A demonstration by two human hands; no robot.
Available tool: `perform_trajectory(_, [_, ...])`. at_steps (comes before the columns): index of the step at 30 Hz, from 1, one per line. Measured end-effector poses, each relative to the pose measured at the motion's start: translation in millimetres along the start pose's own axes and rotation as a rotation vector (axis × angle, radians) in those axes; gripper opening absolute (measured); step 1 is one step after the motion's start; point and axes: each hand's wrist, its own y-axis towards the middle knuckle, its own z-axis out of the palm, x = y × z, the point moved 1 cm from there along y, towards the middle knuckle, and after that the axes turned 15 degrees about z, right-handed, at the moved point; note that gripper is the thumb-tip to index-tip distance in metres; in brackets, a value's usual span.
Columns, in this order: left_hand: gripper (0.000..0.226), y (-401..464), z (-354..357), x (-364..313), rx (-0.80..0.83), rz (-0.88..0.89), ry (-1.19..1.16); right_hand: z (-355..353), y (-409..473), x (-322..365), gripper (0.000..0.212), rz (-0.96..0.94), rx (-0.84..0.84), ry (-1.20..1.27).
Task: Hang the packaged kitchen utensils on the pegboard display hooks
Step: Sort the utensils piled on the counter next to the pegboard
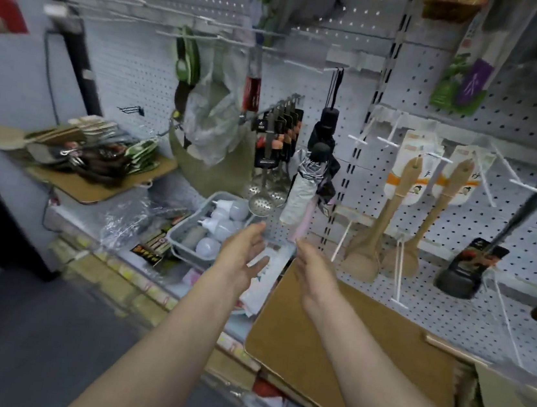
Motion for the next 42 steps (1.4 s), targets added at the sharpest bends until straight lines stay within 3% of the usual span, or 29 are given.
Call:
perform_trajectory(3, [0.025, -2, -36, -9, -0.032, 0.007, -0.037, 32, -3, -10, 0.041, 0.048, 0.01, -0.032])
perform_trajectory(6, [0.035, -3, -75, -24, -0.093, 0.02, -0.078, 75, -10, -21, 0.052, 0.089, 0.039, -0.081])
perform_trajectory(8, [0.04, 2, -105, -38, -0.151, 0.036, -0.104, 109, -14, -28, 0.046, 0.114, 0.067, -0.102])
perform_trajectory(13, [0.012, 21, -188, -84, -0.254, 0.047, -0.152, 209, -14, -45, 0.033, 0.141, 0.139, -0.134])
perform_trajectory(16, [0.016, 35, -242, -119, -0.3, 0.082, -0.159, 275, -16, -57, 0.016, 0.178, 0.157, -0.137])
perform_trajectory(18, [0.023, 49, -279, -142, -0.314, 0.107, -0.154, 319, -13, -65, 0.022, 0.184, 0.17, -0.168])
perform_trajectory(22, [0.023, 75, -343, -181, -0.342, 0.131, -0.143, 398, -2, -77, 0.06, 0.181, 0.219, -0.211])
perform_trajectory(28, [0.038, 112, -421, -233, -0.359, 0.14, -0.107, 491, 16, -85, 0.067, 0.177, 0.21, -0.134])
perform_trajectory(30, [0.045, 125, -440, -249, -0.369, 0.144, -0.1, 514, 22, -87, 0.061, 0.18, 0.198, -0.134])
perform_trajectory(37, [0.035, 199, -486, -296, -0.382, 0.14, -0.107, 593, 66, -73, 0.054, 0.183, 0.225, -0.202])
perform_trajectory(41, [0.043, 262, -505, -328, -0.371, 0.157, -0.06, 643, 114, -51, 0.013, 0.16, 0.235, -0.165])
perform_trajectory(42, [0.04, 279, -510, -337, -0.368, 0.166, -0.047, 657, 125, -43, 0.012, 0.156, 0.238, -0.156])
